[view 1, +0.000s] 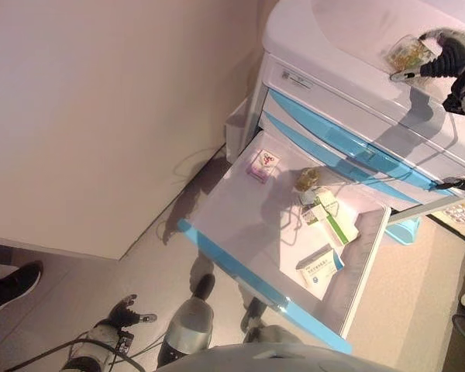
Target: Open the drawer and pick up the medicine
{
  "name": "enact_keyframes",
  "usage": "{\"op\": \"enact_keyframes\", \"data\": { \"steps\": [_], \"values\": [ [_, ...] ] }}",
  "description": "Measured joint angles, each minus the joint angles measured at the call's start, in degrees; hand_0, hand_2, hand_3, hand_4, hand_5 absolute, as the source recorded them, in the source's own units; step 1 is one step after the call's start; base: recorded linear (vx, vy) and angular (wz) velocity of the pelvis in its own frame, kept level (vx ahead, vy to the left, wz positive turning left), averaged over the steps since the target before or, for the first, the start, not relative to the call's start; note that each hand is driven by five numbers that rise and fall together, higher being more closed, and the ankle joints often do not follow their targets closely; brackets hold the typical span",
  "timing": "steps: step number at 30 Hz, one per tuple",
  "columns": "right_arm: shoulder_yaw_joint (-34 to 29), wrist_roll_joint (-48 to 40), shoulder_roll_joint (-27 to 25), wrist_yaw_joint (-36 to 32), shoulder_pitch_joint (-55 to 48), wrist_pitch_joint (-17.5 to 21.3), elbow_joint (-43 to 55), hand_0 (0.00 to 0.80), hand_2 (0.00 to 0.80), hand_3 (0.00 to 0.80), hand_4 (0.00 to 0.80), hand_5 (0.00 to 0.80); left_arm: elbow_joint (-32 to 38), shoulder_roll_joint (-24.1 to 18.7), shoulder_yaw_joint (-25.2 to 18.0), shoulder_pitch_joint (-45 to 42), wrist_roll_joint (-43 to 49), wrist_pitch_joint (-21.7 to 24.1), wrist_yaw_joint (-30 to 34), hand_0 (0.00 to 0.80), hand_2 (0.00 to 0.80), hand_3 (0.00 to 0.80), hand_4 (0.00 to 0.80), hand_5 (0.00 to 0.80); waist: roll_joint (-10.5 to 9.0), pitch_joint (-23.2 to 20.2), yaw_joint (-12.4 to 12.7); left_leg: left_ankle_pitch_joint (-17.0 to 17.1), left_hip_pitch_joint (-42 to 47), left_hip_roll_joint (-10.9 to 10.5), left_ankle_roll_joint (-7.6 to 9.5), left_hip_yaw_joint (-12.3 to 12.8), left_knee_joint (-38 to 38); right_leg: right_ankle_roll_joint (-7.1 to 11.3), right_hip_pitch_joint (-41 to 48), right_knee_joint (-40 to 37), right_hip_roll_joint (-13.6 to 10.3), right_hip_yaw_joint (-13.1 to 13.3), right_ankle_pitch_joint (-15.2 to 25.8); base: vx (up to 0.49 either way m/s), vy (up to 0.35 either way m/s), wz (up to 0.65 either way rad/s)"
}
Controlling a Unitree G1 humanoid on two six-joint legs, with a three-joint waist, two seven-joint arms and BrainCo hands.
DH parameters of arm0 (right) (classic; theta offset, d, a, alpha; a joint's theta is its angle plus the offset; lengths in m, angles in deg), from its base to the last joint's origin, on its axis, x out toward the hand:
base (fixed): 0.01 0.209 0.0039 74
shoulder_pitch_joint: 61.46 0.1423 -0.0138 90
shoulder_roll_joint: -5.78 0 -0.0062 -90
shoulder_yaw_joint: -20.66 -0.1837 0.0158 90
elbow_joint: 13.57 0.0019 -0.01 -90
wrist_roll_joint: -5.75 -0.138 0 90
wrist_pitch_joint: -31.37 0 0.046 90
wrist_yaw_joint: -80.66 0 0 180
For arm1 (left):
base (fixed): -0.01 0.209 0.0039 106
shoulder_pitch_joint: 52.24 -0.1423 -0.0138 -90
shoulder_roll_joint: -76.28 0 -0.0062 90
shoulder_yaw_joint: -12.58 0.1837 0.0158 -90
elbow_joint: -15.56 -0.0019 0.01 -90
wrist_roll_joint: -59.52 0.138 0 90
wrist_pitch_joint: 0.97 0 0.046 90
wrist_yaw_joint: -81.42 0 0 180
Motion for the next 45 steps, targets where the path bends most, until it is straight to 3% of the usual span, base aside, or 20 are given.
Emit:
{"op": "enact_keyframes", "data": {
  "steps": [6,11,14,16,20,24,29,35,41,45],
  "values": [
    [-8.63,-7.36,0.04,14.25,-5.25,1.06,10.79,0.0,0.0,0.0,0.0,0.0,-0.29,0.18,0.0,-1.59,0.04,0.54,-0.06,0.0,0.0,0.0,0.0,0.0,0.13,0.06,-1.68,-0.24,2.77,0.76,0.29,4.05,-1.21,-0.1,1.04,0.0,0.47,2.19,0.08,-0.013,0.017,-0.21],
    [-21.68,-15.66,0.75,24.1,-13.88,6.39,18.1,0.0,0.0,0.0,0.0,0.0,-1.2,0.59,0.03,-1.46,0.29,0.45,0.04,0.0,0.0,0.0,0.0,0.0,0.2,0.02,-4.68,-0.68,4.78,0.84,0.62,6.92,-1.96,0.29,1.44,0.01,0.72,4.92,0.09,-0.019,0.022,-0.29],
    [-32.92,-23.32,5.35,28.44,-23.41,10.6,22.54,0.0,0.0,0.0,0.0,0.0,-1.3,1.15,0.35,-1.56,0.56,0.18,0.46,0.0,0.0,0.0,0.0,0.0,0.42,-0.3,-6.62,-1.28,6.03,0.87,0.98,8.96,-2.03,0.2,1.8,0.01,0.86,6.7,0.37,-0.036,0.025,-0.36],
    [-40.53,-29.09,11.69,29.78,-31.47,14.19,25.07,0.0,0.0,0.0,0.0,0.0,-1.31,1.96,0.58,-1.35,0.63,-0.41,0.83,0.0,0.0,0.0,0.0,0.0,0.82,-0.65,-8.15,-1.7,6.99,0.95,1.15,10.74,-2.1,0.16,1.98,0.01,1.08,8.27,0.87,-0.034,0.008,-0.44],
    [-46.08,-35.15,22.26,30.18,-45.71,18.11,25.21,0.0,0.0,0.0,0.0,0.0,-1.66,3.95,2.11,-0.31,0.73,-1.16,1.28,0.0,0.0,0.0,0.0,0.0,2.63,-2.12,-12.06,-2.48,7.89,0.98,1.6,14.05,-2.37,0.27,1.31,0.01,1.3,10.59,1.47,-0.037,-0.02,-0.48],
    [-45.24,-35.73,29.62,29.42,-58.55,19.26,24.55,0.0,0.0,0.0,0.0,0.0,-2.38,5.67,2.58,1.29,0.74,-1.81,1.73,0.0,0.0,0.0,0.0,0.0,4.62,-3.63,-16.03,-3.35,9.23,1.36,1.74,17.46,-2.71,0.46,0.9,0.01,1.83,13.25,1.71,-0.064,-0.02,-0.49],
    [-42.65,-33.16,34.54,26.99,-68.28,19.89,16.69,0.0,0.0,0.0,0.0,0.0,-2.53,5.61,4.29,0.96,0.73,-2.47,2.01,0.0,0.0,0.0,0.0,0.0,4.03,-5.48,-18.39,-3.78,9.47,2.02,1.39,20.23,-2.75,0.46,-0.27,-0.28,1.64,13.12,1.36,-0.062,-0.03,-0.3],
    [-37.78,-26.41,40.25,21.86,-73.01,16.32,-0.7,0.0,0.0,0.0,0.0,0.0,-2.22,6.07,5.61,1.23,2.62,-3.19,3.31,0.0,0.0,0.0,0.0,0.0,4.06,-6.09,-19.43,-3.81,9.52,1.85,1.44,20.35,-2.75,0.44,-0.16,-0.02,1.43,13.05,1.78,-0.042,-0.031,-0.01],
    [-31.6,-20.58,41.36,18.18,-73.64,12.78,-5.93,0.0,0.0,0.0,0.0,0.0,-1.21,6.09,10.66,3.05,3.0,-1.82,6.1,0.0,0.0,0.0,0.0,0.0,6.05,-5.21,-19.66,-3.65,7.16,1.45,1.73,20.64,-2.69,0.75,-2.73,0.6,1.08,13.16,2.16,-0.143,0.034,-0.02],
    [-26.78,-16.39,40.7,16.14,-70.1,11.48,-8.04,0.0,0.0,0.0,0.0,0.0,1.32,6.18,13.8,6.69,2.82,-0.88,6.9,0.0,0.0,0.0,0.0,0.0,7.8,-0.89,-19.84,-3.29,2.99,0.75,1.93,20.62,-1.25,0.53,-6.45,0.85,0.84,13.49,3.58,-0.201,0.066,-0.03]
  ]
}}
